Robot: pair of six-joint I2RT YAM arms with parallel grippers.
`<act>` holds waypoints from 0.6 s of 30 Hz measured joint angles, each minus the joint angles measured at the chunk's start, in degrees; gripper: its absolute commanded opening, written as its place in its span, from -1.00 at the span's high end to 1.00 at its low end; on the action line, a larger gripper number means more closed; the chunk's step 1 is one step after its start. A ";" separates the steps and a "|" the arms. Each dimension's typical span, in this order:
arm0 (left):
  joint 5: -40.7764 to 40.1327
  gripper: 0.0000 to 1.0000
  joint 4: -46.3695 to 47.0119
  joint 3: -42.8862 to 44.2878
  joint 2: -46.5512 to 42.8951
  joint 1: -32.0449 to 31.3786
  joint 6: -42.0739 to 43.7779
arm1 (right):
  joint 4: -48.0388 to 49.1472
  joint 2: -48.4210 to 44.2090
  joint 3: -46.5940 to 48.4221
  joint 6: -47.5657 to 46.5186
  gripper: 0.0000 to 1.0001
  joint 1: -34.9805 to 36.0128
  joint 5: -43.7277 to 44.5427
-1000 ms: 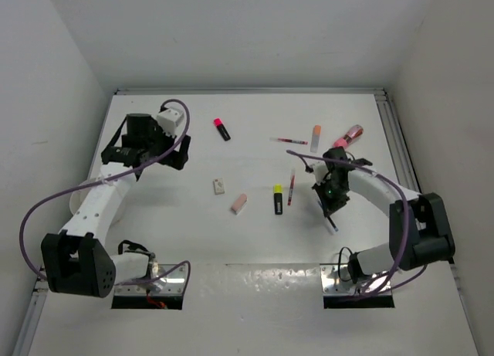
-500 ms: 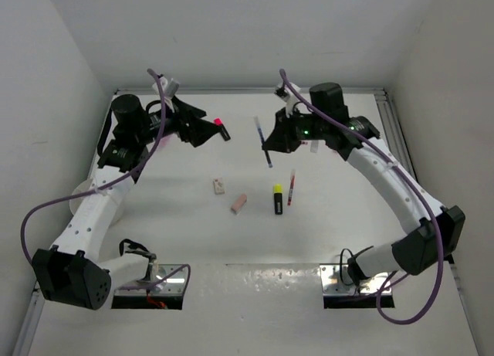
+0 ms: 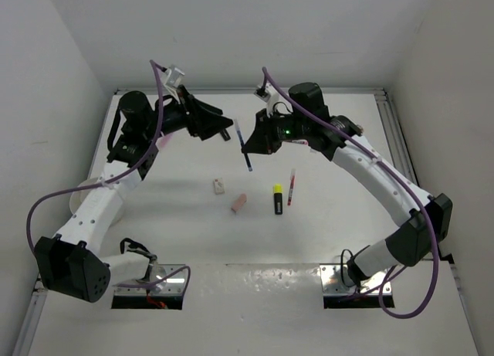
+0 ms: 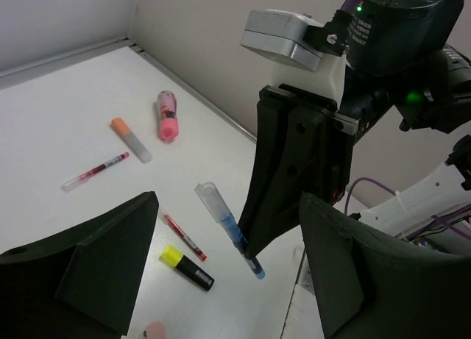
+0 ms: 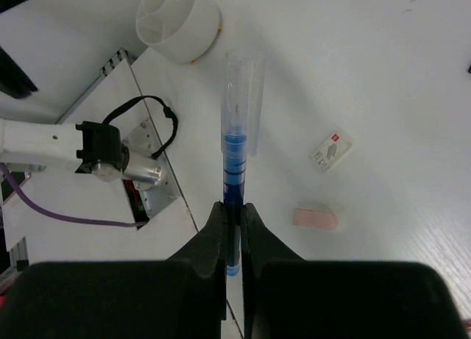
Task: Sort the stationery into containers
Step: Place the pen in the storage box.
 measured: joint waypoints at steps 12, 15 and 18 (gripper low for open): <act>-0.85 -0.12 -0.17 -1.97 1.95 -1.60 -2.12 | 1.03 1.77 3.34 0.72 1.00 3.13 0.00; -0.70 0.28 0.07 -3.19 1.95 -1.64 -3.23 | 1.03 2.62 4.24 0.70 1.00 4.24 0.09; 0.57 0.96 0.98 -3.78 1.90 -1.57 -4.61 | 0.81 3.50 4.39 0.37 0.46 4.76 1.40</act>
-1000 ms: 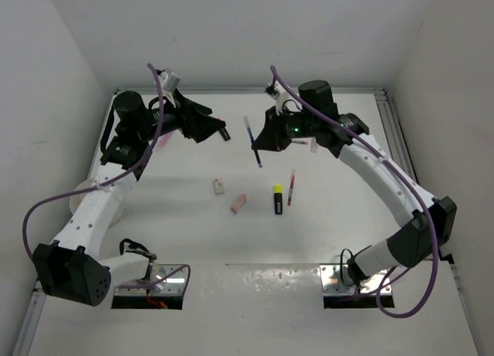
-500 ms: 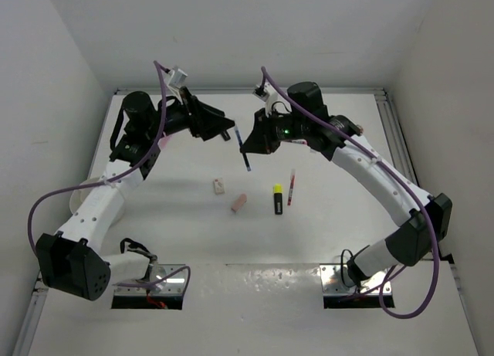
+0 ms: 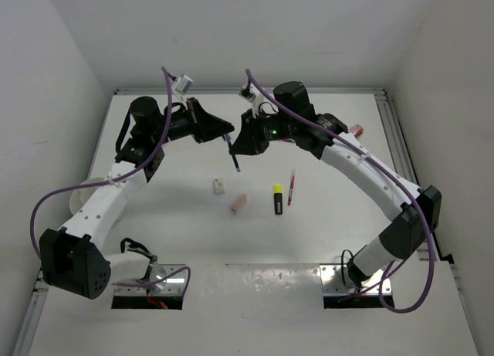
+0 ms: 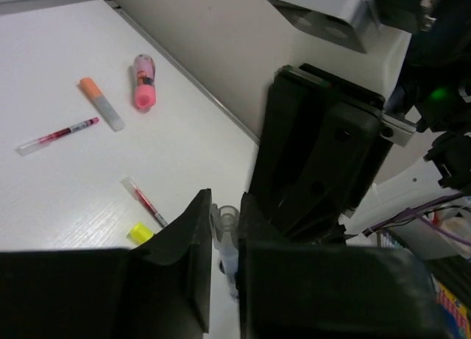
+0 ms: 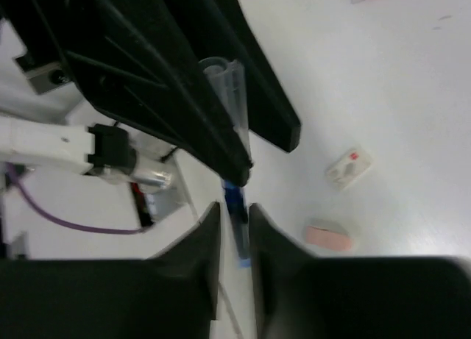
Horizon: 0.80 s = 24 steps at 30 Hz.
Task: Sort the stationery into containers
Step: Place the pen in the storage box.
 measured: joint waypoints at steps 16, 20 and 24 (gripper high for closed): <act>-44.76 1.00 -36.39 17.42 1.73 20.37 29.73 | -4.55 -3.80 -2.03 -0.76 -0.37 -16.22 -2.51; -58.51 1.00 -37.03 15.39 -1.33 26.56 35.41 | -6.38 -4.72 -4.15 -1.68 -0.37 -20.70 -3.39; -65.94 1.00 -36.87 12.85 -3.91 30.56 39.71 | -7.30 -4.74 -5.62 -2.64 -0.36 -22.51 -3.52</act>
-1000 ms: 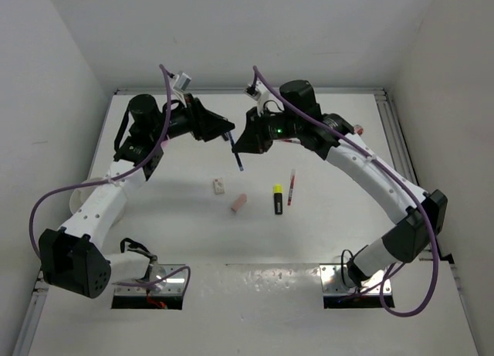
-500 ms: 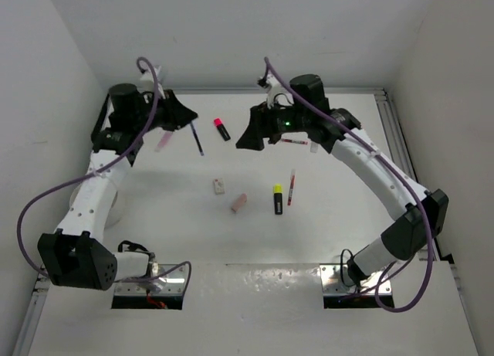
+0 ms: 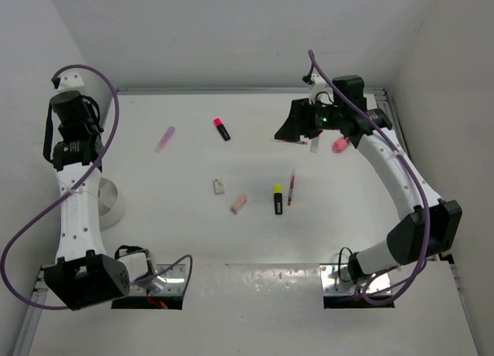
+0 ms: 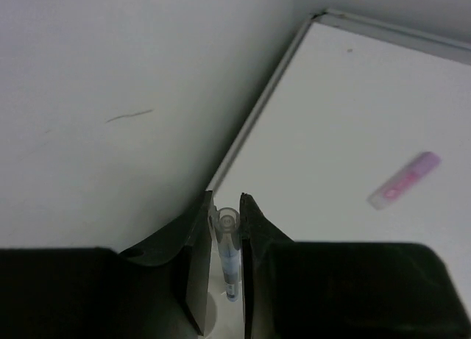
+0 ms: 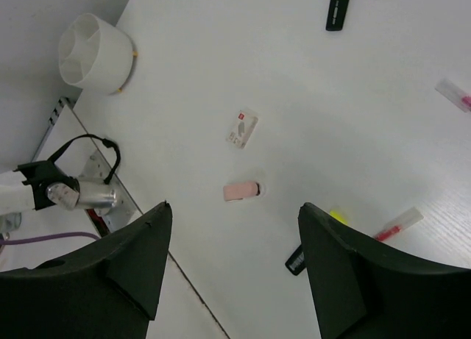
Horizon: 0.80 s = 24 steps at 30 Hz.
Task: Sort the stationery into containers
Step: Place the pen in the storage box.
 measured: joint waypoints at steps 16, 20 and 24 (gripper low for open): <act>4.70 1.00 8.48 -22.14 -11.74 13.70 3.78 | 1.55 -2.14 -5.46 0.00 -0.35 -6.97 -0.04; 8.17 1.00 13.25 -27.15 -14.45 15.74 4.48 | 2.27 -2.32 -6.47 0.02 -0.35 -7.28 -0.04; 11.58 1.00 16.37 -31.56 -16.76 16.70 5.40 | 2.80 -2.45 -7.48 0.02 -0.34 -7.34 -0.04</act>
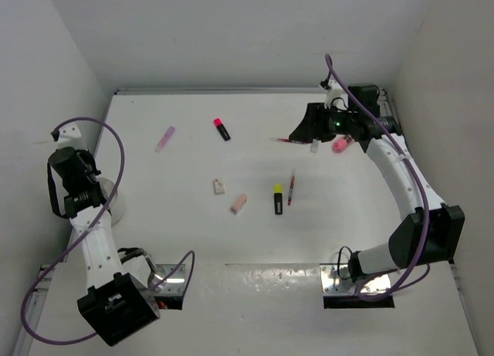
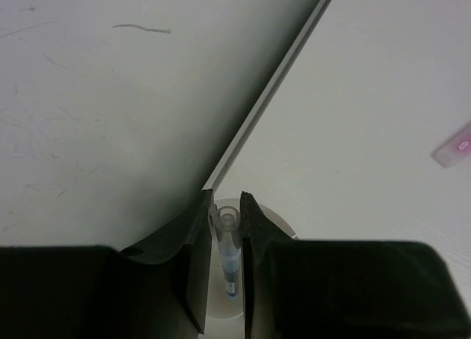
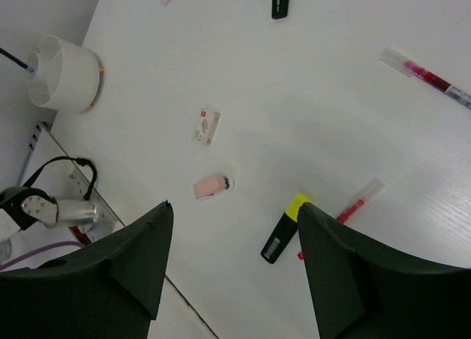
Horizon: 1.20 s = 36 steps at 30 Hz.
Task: Sort the stationery into containers
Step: Place the pen in the storage box, then pick up the pen from the center of the board.
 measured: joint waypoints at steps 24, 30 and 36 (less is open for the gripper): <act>2.05 -0.07 4.17 -4.55 -1.77 1.07 0.92 | -3.54 8.48 3.65 -12.63 -0.17 -2.69 5.46; 5.75 -0.16 -0.46 2.82 0.52 1.14 1.03 | -7.17 13.31 8.11 -21.03 0.11 -2.80 8.98; 21.62 -0.68 -9.49 18.95 7.43 1.16 5.49 | -13.55 23.15 20.41 -31.63 0.21 -2.29 14.34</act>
